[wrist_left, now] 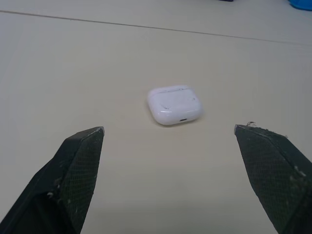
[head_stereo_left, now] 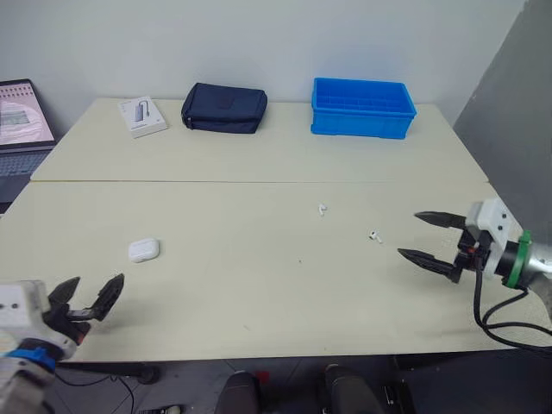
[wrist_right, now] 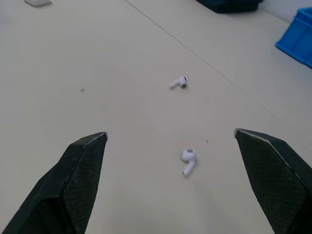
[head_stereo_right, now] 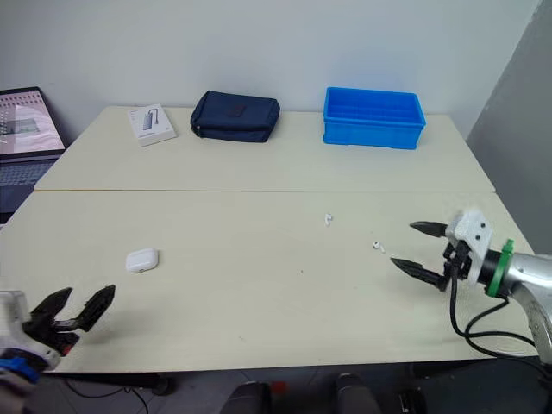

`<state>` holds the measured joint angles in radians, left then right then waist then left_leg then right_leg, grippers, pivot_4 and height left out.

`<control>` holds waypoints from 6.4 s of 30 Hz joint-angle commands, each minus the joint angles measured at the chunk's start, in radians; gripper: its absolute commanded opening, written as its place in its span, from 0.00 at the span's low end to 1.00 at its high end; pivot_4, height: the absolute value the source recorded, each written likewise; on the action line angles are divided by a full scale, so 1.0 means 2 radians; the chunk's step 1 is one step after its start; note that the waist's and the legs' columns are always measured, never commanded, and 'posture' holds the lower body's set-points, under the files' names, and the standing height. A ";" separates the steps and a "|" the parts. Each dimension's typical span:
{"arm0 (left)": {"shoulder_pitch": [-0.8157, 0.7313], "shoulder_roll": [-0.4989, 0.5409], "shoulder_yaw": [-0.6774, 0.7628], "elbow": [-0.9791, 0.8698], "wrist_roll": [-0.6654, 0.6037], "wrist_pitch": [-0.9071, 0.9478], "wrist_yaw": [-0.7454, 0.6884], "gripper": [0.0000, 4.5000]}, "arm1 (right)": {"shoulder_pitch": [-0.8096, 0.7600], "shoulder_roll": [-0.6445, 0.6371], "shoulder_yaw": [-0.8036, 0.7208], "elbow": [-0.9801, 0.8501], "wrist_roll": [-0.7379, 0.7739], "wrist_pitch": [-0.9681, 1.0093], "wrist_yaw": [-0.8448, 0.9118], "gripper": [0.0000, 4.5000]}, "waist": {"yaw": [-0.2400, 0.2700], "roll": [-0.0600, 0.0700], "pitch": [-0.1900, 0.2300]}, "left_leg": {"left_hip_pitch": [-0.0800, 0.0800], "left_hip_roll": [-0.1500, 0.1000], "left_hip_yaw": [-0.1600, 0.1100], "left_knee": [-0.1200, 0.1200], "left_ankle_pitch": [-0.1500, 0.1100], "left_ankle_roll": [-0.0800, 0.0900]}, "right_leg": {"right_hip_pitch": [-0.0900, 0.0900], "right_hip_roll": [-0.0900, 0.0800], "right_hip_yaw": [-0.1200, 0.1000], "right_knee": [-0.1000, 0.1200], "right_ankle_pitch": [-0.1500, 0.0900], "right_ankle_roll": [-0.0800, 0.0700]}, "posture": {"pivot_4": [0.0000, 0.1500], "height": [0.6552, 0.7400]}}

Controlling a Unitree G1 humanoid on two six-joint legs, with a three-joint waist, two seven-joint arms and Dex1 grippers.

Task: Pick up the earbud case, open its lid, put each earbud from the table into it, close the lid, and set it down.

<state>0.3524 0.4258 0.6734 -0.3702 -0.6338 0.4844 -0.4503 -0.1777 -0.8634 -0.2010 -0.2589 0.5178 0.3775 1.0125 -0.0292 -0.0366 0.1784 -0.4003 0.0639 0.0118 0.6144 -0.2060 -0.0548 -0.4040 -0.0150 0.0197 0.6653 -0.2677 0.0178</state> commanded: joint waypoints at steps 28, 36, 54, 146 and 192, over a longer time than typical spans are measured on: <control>-0.195 -0.027 -0.116 0.126 0.113 0.048 0.156 1.00 | -0.167 -0.012 0.100 -0.033 0.054 0.094 0.107 0.97 | 0.001 -0.002 -0.001 | 0.000 0.000 -0.002 0.003 0.000 0.000 | 0.000 0.001 -0.001 0.004 0.000 -0.001 | 1.00 1.00; -0.208 -0.017 -0.125 0.148 0.127 0.069 0.155 1.00 | -0.173 -0.011 0.106 -0.023 0.048 0.093 0.123 0.97 | 0.002 -0.001 -0.002 | 0.000 0.000 -0.002 0.007 0.000 0.000 | 0.000 0.001 -0.001 0.007 0.000 -0.001 | 1.00 1.00; -0.186 0.031 -0.180 0.144 0.131 0.029 0.025 0.62 | -0.164 -0.013 0.099 -0.027 0.046 0.099 0.125 1.00 | 0.001 0.001 -0.003 | 0.000 0.000 -0.002 0.007 0.000 0.000 | 0.000 0.001 -0.001 0.007 0.000 -0.001 | 1.00 1.00; -0.428 0.057 -0.488 0.067 0.138 0.050 -0.299 1.00 | -0.247 -0.015 0.302 -0.093 -0.023 0.271 0.003 0.16 | 0.000 0.002 0.000 | -0.009 0.001 -0.005 0.007 0.000 0.000 | -0.008 0.004 -0.001 0.006 -0.001 0.000 | 1.00 1.00; -0.397 0.040 -0.485 0.093 0.139 0.041 -0.308 0.17 | -0.256 -0.027 0.284 -0.105 -0.068 0.233 0.054 0.63 | 0.000 0.002 0.000 | -0.009 0.001 -0.005 0.008 0.000 0.000 | -0.008 0.004 -0.001 0.007 -0.001 0.000 | 1.00 1.00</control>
<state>-0.4607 0.5083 -0.3320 -0.1839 -0.3375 0.5976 -1.0754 -0.6611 -0.8952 0.4154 -0.4409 0.3988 0.8798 1.1090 -0.0298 -0.0334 0.1782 -0.4177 0.0654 0.0018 0.6296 -0.2064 -0.0541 -0.4198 -0.0074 0.0175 0.6801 -0.2687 0.0170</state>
